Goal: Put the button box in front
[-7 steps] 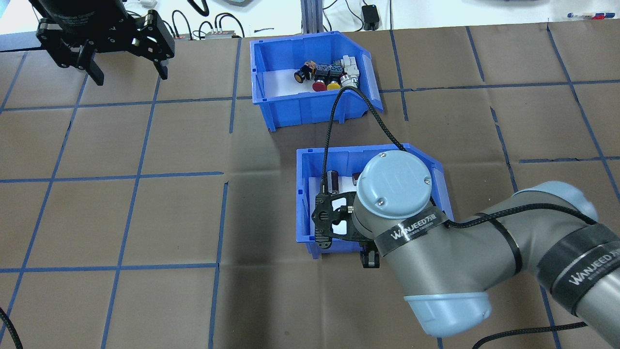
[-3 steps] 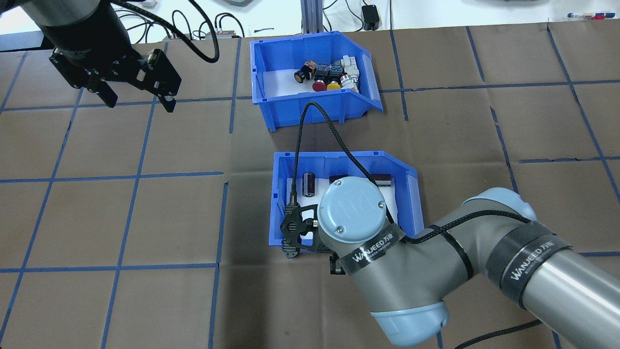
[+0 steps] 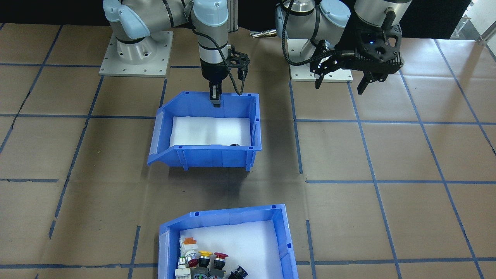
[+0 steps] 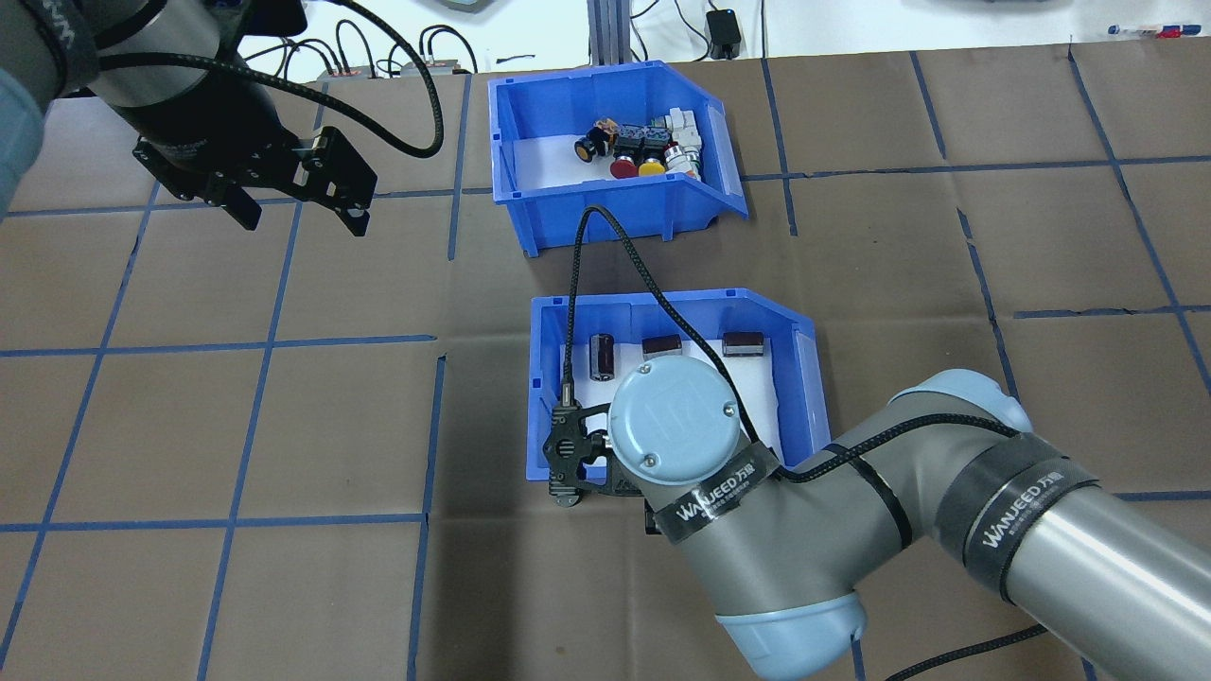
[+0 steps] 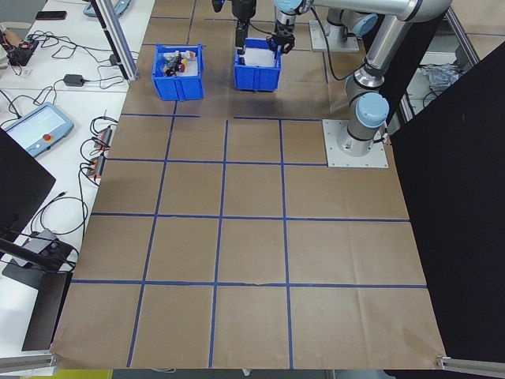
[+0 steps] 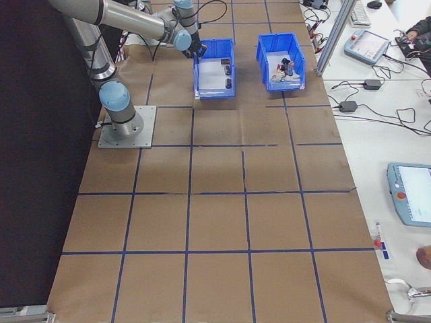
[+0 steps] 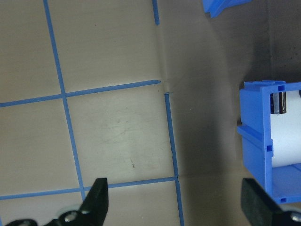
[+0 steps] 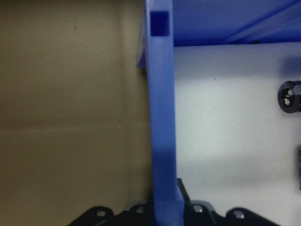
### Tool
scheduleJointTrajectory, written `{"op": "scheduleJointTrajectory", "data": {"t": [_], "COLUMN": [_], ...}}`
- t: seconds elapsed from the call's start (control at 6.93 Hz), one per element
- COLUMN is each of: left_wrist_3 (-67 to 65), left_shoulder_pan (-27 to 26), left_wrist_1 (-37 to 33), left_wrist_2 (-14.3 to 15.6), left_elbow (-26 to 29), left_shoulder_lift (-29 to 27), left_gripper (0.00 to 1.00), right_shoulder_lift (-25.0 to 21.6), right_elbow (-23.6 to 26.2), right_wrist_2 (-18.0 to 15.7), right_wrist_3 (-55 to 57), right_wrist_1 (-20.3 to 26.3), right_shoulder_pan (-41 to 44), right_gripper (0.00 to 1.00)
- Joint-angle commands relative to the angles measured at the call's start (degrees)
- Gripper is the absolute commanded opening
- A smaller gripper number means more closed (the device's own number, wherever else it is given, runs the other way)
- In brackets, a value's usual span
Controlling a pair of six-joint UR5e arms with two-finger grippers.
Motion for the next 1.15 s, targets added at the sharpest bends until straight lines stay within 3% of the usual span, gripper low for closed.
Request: {"op": "scheduleJointTrajectory", "data": {"t": [0.0,0.14,0.58,0.72,1.01], "left_wrist_3": [-0.16,-0.16,-0.16,-0.16,-0.16], "left_shoulder_pan": [-0.1,-0.01,-0.01,0.08,0.08], "left_wrist_1": [-0.1,-0.19,0.07,0.16,0.16], "left_wrist_2": [-0.5,-0.5,-0.32,-0.24,-0.15], "left_elbow": [-0.16,-0.42,-1.83,-1.83,-1.83], "left_shoulder_lift": [0.15,0.15,0.15,0.15,0.15], "left_gripper": [1.0,1.0,1.0,1.0,1.0], "right_shoulder_lift": [0.41,0.5,-1.51,-3.35,-6.34], "right_elbow": [0.0,-0.18,-3.15,-5.08,-5.8], "right_wrist_2": [-0.29,0.32,0.15,0.32,0.41], "right_wrist_3": [0.06,0.23,0.41,0.93,4.25], "right_wrist_1": [-0.06,0.03,2.12,6.92,7.77], "right_shoulder_pan": [0.03,-0.41,-1.99,-3.91,-12.84], "right_gripper": [0.4,0.99,1.0,1.0,1.0]}}
